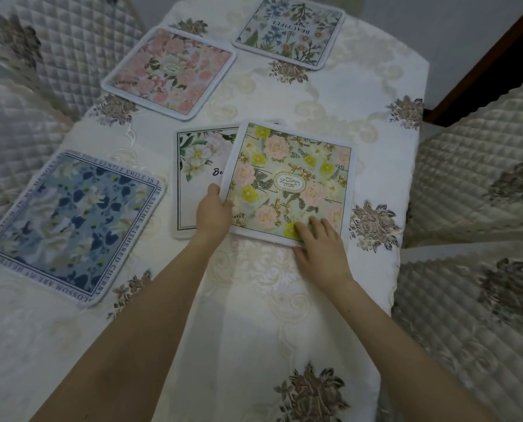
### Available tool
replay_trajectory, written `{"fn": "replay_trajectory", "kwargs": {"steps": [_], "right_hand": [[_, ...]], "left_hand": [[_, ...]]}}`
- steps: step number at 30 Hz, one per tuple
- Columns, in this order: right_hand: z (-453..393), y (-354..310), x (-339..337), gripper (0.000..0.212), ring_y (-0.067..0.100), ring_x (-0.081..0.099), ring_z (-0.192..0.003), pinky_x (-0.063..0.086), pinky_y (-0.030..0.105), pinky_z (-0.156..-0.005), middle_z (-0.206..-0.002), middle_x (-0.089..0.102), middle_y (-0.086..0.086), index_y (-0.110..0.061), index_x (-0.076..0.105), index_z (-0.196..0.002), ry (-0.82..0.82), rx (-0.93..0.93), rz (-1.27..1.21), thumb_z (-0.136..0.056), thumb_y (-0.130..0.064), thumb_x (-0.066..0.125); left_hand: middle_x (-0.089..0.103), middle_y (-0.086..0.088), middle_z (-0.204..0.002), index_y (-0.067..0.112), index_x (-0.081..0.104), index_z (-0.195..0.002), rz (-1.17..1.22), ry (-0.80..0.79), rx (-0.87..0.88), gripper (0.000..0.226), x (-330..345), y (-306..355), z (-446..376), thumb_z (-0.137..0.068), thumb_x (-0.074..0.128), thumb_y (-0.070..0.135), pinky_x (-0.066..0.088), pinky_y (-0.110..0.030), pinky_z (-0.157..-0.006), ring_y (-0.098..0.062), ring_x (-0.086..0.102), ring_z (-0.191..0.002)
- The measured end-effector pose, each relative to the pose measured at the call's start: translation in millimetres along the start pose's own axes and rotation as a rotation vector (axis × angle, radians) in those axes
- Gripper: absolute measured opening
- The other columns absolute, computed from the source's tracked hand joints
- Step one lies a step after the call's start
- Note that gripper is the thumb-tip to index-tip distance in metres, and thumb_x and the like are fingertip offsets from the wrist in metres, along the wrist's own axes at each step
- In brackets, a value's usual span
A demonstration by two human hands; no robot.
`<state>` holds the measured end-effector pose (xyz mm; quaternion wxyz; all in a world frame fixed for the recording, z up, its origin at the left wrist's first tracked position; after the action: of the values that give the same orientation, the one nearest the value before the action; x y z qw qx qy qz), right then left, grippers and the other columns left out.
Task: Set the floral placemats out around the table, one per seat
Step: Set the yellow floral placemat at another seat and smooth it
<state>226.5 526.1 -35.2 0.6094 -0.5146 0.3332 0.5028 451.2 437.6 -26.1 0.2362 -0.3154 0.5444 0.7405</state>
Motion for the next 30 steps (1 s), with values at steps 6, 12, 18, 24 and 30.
{"fn": "replay_trajectory", "kwargs": {"steps": [6,12,18,24,30], "right_hand": [[15.4,-8.1,-6.3,0.044,0.036,0.024,-0.138,0.026,0.047,-0.109,-0.146,0.035,0.014,-0.018,0.043,-0.134,-0.011,-0.025,0.011,-0.092,-0.031,0.047],[43.7,-27.1,2.2,0.040,0.035,0.027,-0.136,0.031,0.044,-0.107,-0.145,0.037,0.013,-0.017,0.044,-0.130,-0.081,-0.109,0.077,-0.093,-0.032,0.043],[69.2,-17.2,1.8,0.037,0.030,0.028,-0.138,0.033,0.042,-0.108,-0.144,0.040,0.011,-0.014,0.048,-0.127,-0.061,-0.101,0.044,-0.095,-0.030,0.042],[77.7,-8.6,-1.8,0.040,0.031,0.028,-0.137,0.038,0.043,-0.104,-0.147,0.036,0.013,-0.012,0.047,-0.128,-0.050,-0.034,0.042,-0.094,-0.032,0.047],[74.0,-9.9,-3.1,0.040,0.033,0.029,-0.136,0.036,0.043,-0.106,-0.148,0.034,0.015,-0.012,0.046,-0.128,0.028,0.052,0.036,-0.094,-0.034,0.046]], "left_hand": [[0.039,0.003,-0.068,0.009,0.032,-0.086,0.176,0.051,-0.054,0.020,7.5,-6.3,59.7,-0.090,0.051,0.004,0.027,-0.019,-0.044,-0.017,0.038,-0.059],[0.058,-0.003,-0.092,0.005,0.053,-0.111,0.434,0.024,-0.298,0.028,34.4,-13.1,139.8,-0.085,0.061,0.006,0.042,-0.026,-0.067,-0.022,0.057,-0.083],[0.069,-0.010,-0.075,0.006,0.062,-0.087,0.542,-0.240,-0.499,0.013,60.3,-19.8,192.0,-0.081,0.070,0.014,0.059,-0.035,-0.059,-0.024,0.068,-0.064],[0.051,0.003,-0.045,0.013,0.050,-0.049,-0.305,-0.183,-0.076,0.051,19.2,-7.5,154.0,-0.077,0.057,0.055,0.035,-0.023,-0.044,-0.019,0.053,-0.045],[0.061,-0.005,-0.096,0.014,0.054,-0.110,-0.538,-0.065,0.364,0.040,-3.4,26.1,77.7,-0.085,0.056,0.045,0.039,-0.032,-0.058,-0.025,0.057,-0.086]]}}
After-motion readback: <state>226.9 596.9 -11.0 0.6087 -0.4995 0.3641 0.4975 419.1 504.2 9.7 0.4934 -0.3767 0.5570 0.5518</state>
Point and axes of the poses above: each hand's wrist, its own z-axis away from the middle knuckle, its own x-axis out of the palm, y = z × x, the point moved 3 cm from there along -z, towards the middle knuckle
